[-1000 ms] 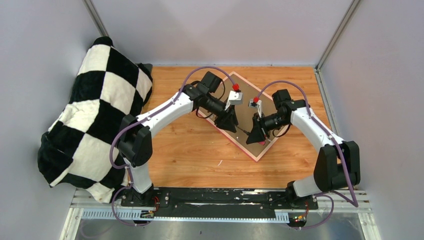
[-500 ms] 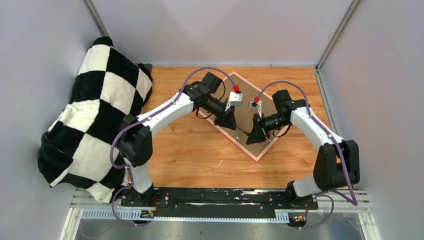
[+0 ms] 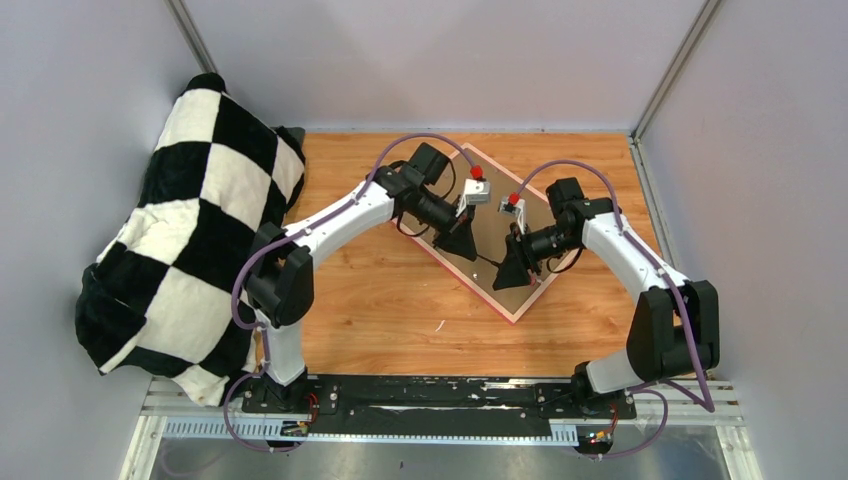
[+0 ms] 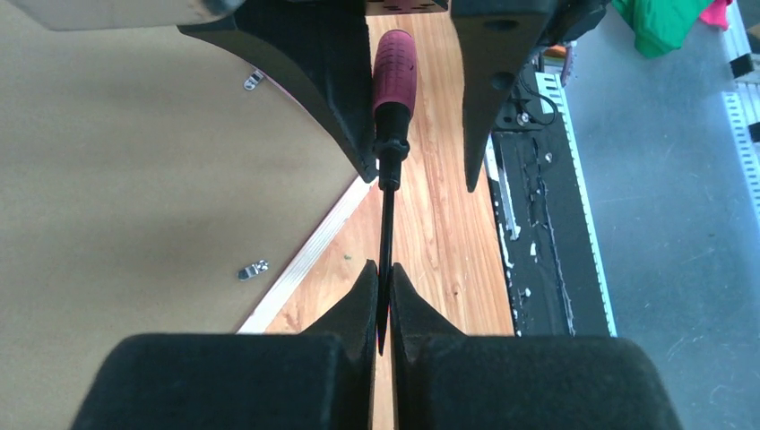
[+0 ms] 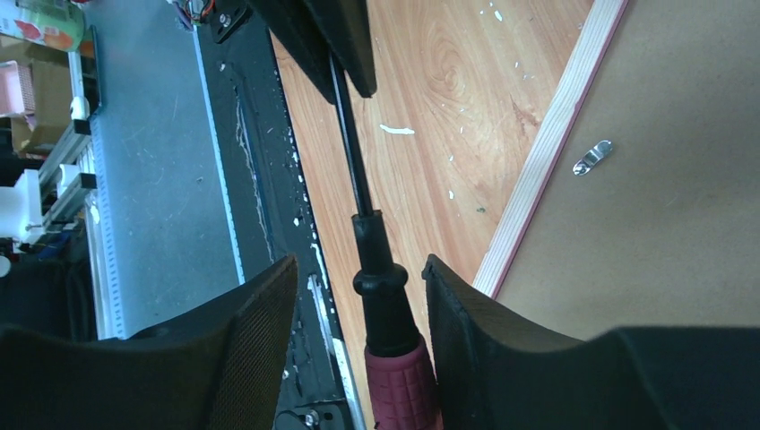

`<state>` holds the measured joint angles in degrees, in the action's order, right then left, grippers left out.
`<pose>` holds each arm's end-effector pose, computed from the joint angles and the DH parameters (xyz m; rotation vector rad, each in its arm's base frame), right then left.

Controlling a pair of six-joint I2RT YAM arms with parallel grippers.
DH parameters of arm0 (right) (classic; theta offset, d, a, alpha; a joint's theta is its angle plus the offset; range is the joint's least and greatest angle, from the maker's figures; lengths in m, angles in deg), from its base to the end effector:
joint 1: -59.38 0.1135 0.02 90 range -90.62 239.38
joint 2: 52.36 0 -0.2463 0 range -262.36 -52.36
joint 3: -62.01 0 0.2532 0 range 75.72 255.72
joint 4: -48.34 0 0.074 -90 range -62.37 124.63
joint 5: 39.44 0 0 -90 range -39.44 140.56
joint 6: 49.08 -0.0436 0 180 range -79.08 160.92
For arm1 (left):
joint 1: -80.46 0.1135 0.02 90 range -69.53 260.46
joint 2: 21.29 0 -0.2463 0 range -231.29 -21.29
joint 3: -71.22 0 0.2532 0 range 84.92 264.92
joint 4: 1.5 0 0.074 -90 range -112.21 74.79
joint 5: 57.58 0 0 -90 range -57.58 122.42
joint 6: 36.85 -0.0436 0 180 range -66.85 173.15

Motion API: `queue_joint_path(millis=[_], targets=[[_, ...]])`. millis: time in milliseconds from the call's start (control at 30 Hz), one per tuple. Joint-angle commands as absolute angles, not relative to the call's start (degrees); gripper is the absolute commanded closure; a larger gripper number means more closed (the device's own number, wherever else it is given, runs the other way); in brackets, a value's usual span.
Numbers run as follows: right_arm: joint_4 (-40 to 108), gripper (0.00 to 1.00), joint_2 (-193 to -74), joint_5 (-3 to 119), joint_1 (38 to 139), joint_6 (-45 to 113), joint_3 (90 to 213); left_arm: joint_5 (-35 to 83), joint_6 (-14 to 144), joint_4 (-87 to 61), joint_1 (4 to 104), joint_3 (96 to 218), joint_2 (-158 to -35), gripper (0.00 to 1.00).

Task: Take the photo out of the frame
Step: Adjust the screwdriver.

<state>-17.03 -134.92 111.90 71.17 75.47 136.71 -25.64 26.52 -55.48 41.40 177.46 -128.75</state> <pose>0.2529 0.0919 0.2322 -1.1136 2.0799 1.2981 0.2892 -0.2823 0.2634 1.5974 1.7304 -1.3588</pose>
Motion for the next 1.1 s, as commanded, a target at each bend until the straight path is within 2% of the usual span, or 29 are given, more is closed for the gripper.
queue_joint_path(millis=[0,300,733,933,1067], targets=[[-18.3,0.41,-134.0,113.7,70.3,75.6,137.6,-28.0,29.7,-54.1,42.5,180.4,-130.6,1.00],[-18.5,0.42,-134.4,113.7,69.9,76.5,137.4,-29.6,30.2,-54.0,44.1,180.9,-130.3,1.00],[-20.2,0.58,-135.1,114.9,68.6,77.7,137.8,-29.5,28.9,-54.0,45.6,180.0,-128.0,1.00],[-21.1,0.55,-135.2,115.3,68.6,78.6,137.7,-29.3,28.8,-54.0,46.3,180.2,-127.7,1.00],[-21.5,0.57,-135.7,115.4,68.6,79.1,137.9,-29.5,29.0,-54.0,46.9,180.3,-127.6,1.00]])
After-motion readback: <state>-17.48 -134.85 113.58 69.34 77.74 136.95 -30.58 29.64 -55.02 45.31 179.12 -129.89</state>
